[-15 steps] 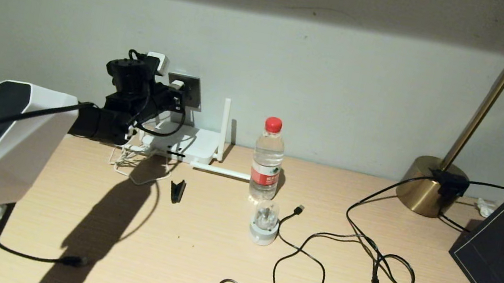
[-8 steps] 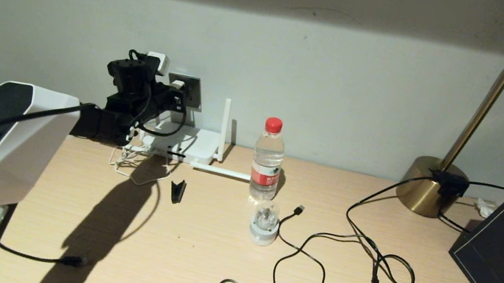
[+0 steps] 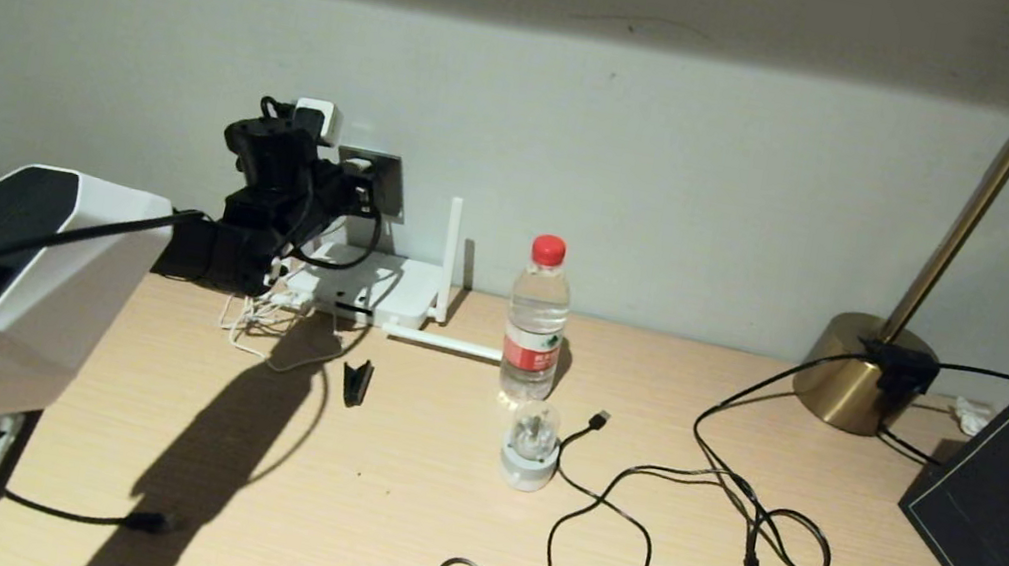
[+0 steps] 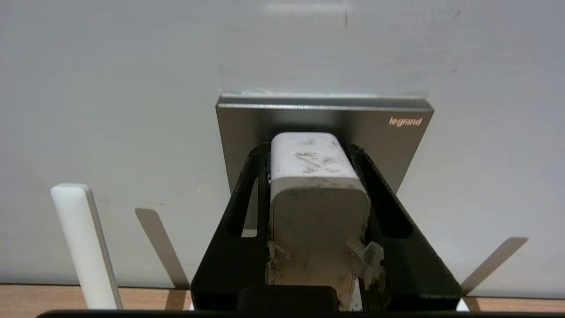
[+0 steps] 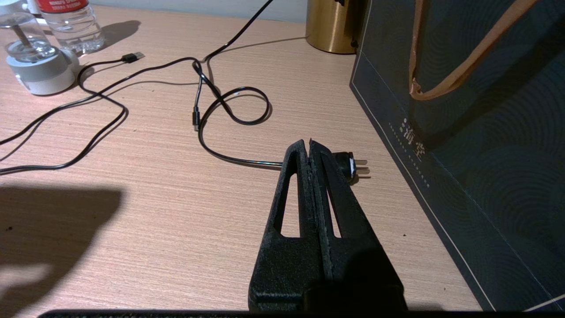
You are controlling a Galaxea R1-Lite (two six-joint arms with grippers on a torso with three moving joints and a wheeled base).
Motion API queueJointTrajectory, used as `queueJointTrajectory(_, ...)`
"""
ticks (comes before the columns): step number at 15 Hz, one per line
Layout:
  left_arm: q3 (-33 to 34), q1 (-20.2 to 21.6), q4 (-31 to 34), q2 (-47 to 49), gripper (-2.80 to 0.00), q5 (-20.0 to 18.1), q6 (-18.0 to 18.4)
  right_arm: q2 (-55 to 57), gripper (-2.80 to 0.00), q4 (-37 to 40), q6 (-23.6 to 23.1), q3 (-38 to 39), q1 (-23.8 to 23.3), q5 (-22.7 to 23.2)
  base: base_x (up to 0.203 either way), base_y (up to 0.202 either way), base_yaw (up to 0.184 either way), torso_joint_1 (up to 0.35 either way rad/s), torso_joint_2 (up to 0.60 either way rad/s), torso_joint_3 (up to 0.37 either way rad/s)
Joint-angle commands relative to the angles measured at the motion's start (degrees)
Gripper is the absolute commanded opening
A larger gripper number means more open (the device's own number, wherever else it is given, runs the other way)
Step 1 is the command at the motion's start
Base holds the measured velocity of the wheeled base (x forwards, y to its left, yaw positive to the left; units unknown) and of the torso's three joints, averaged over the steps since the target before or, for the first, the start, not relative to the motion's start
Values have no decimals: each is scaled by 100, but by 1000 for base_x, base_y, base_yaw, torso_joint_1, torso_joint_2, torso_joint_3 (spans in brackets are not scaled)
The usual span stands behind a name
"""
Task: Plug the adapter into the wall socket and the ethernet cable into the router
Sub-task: Plug plug into socket
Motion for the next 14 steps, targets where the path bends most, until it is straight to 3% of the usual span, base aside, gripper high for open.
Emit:
queueJointTrajectory(1,84,-42,-67,-123,-280,13,-11,7,-280,-2,-3,1,0,2,0,0,0,0,0,0)
queueJointTrajectory(4,716,-54,-285,-482,-280,48,-6,7,-280,-2,-3,1,0,2,0,0,0,0,0,0)
queueJointTrajectory(8,2636,-189,-654,-1588,-280,54,6,7,-280,-2,-3,1,0,2,0,0,0,0,0,0)
queueJointTrajectory(10,3270,-310,-624,-2372,-280,57,13,7,-280,-2,-3,1,0,2,0,0,0,0,0,0)
queueJointTrajectory(12,3550,-495,101,-3134,-280,80,17,7,-280,-2,-3,1,0,2,0,0,0,0,0,0)
queueJointTrajectory(14,3740,-689,1778,-3899,-280,293,-8,7,-280,-2,-3,1,0,2,0,0,0,0,0,0)
